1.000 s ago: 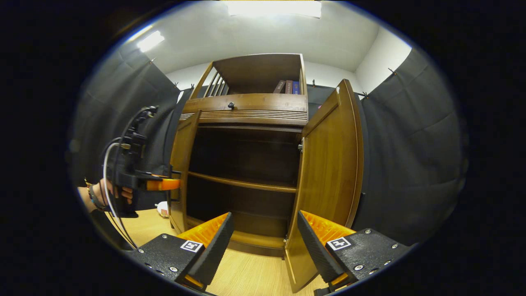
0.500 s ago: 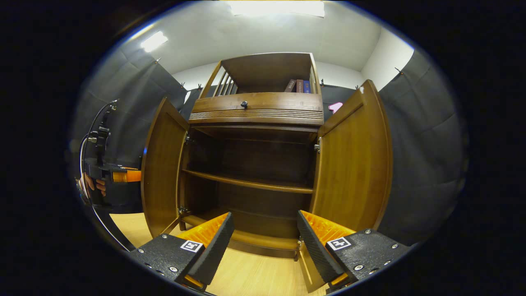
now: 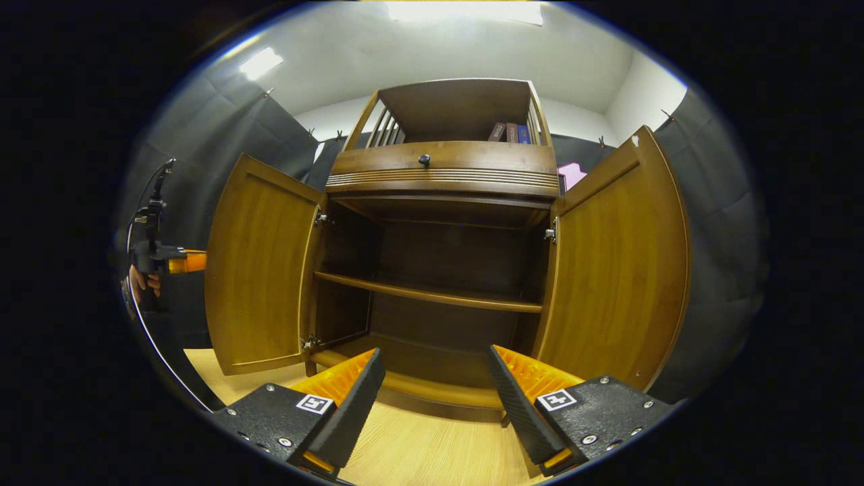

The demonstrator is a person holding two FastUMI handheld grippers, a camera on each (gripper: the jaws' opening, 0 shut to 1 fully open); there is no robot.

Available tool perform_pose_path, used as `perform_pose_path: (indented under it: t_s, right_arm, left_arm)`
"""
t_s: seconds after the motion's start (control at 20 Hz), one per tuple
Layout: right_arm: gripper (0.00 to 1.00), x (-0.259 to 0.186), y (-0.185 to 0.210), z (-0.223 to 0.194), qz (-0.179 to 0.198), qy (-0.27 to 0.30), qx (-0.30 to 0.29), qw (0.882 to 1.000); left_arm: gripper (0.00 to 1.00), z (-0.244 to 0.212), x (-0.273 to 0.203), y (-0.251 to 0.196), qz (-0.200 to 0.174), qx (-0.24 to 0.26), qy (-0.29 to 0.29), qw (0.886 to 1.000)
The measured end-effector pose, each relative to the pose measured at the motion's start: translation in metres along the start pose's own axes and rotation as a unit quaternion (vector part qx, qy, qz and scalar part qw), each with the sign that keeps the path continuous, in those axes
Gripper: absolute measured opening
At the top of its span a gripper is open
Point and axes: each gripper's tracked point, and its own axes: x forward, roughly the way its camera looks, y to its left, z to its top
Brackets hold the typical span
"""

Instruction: Open the right door of the double-door shoe cabinet with the right hand, and open the left door with the left hand.

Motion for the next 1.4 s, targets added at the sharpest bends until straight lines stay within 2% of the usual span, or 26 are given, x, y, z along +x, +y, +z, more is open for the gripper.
perform_pose_path:
  t_s: [0.05,0.1,0.15,0.2,0.25,0.3,0.4,0.45,0.55,0.6,0.65,0.8,0.95,1.0,1.1,1.2,1.35,1.4]
  right_arm:
    - [0.98,0.003,0.002,-0.001,0.001,0.002,0.004,1.000]
    - [0.97,0.003,0.005,-0.002,0.002,0.004,0.007,1.000]
    - [0.97,0.005,0.007,-0.001,0.004,0.005,0.009,1.000]
    - [0.98,0.006,0.008,-0.001,0.004,0.004,0.010,1.000]
    - [0.94,0.006,0.009,-0.001,0.004,0.003,0.012,1.000]
    - [0.98,0.006,0.011,-0.001,0.006,0.003,0.014,1.000]
    - [0.98,0.006,0.014,0.000,0.007,0.001,0.014,1.000]
    - [0.98,0.006,0.013,0.001,0.007,0.001,0.013,1.000]
    - [0.98,0.006,0.012,0.001,0.005,0.000,0.016,1.000]
    - [0.98,0.005,0.010,-0.001,0.004,0.000,0.018,1.000]
    - [0.98,0.005,0.009,-0.001,0.003,0.000,0.020,1.000]
    - [0.98,0.002,0.001,-0.001,-0.002,-0.001,0.025,1.000]
    - [0.98,-0.002,-0.010,0.001,-0.010,-0.007,0.029,0.999]
    - [0.94,-0.004,-0.016,-0.001,-0.016,-0.006,0.029,0.999]
    - [0.94,-0.006,-0.026,-0.003,-0.025,-0.006,0.028,0.999]
    - [0.94,-0.008,-0.032,-0.001,-0.027,-0.007,0.029,0.999]
    - [0.94,-0.009,-0.035,0.002,-0.033,-0.016,0.024,0.999]
    - [0.98,-0.008,-0.037,0.003,-0.034,-0.017,0.022,0.999]
  left_arm:
    - [0.21,-0.003,-0.002,0.006,-0.006,-0.004,0.002,1.000]
    - [0.12,-0.005,-0.003,0.001,-0.024,-0.021,0.005,0.999]
    - [0.21,-0.008,-0.006,0.000,-0.032,-0.034,0.008,0.999]
    - [0.21,-0.007,-0.007,0.006,-0.030,-0.036,0.007,0.999]
    - [0.16,-0.008,-0.009,0.011,-0.028,-0.036,0.005,0.999]
    - [0.13,-0.009,-0.013,0.016,-0.024,-0.036,0.005,0.999]
    - [0.17,-0.009,-0.020,0.018,-0.024,-0.034,0.005,0.999]
    - [0.13,-0.008,-0.026,0.017,-0.025,-0.036,0.003,0.999]
    - [0.13,-0.001,-0.039,0.012,-0.024,-0.039,0.001,0.999]
    - [0.16,-0.001,-0.044,0.003,-0.029,-0.047,0.008,0.998]
    - [0.12,-0.001,-0.049,-0.007,-0.033,-0.066,0.013,0.997]
    - [0.13,0.006,-0.052,-0.046,-0.054,-0.116,0.022,0.992]
    - [0.13,0.004,-0.033,-0.084,-0.082,-0.130,0.025,0.988]
    - [0.13,0.000,-0.026,-0.097,-0.090,-0.133,0.028,0.987]
    - [0.13,-0.009,-0.011,-0.114,-0.090,-0.136,0.034,0.986]
    - [0.23,-0.008,0.001,-0.130,-0.086,-0.126,0.027,0.988]
    - [0.62,-0.005,0.008,-0.144,-0.073,-0.081,0.009,0.994]
    - [0.66,-0.005,0.007,-0.149,-0.075,-0.069,0.006,0.995]
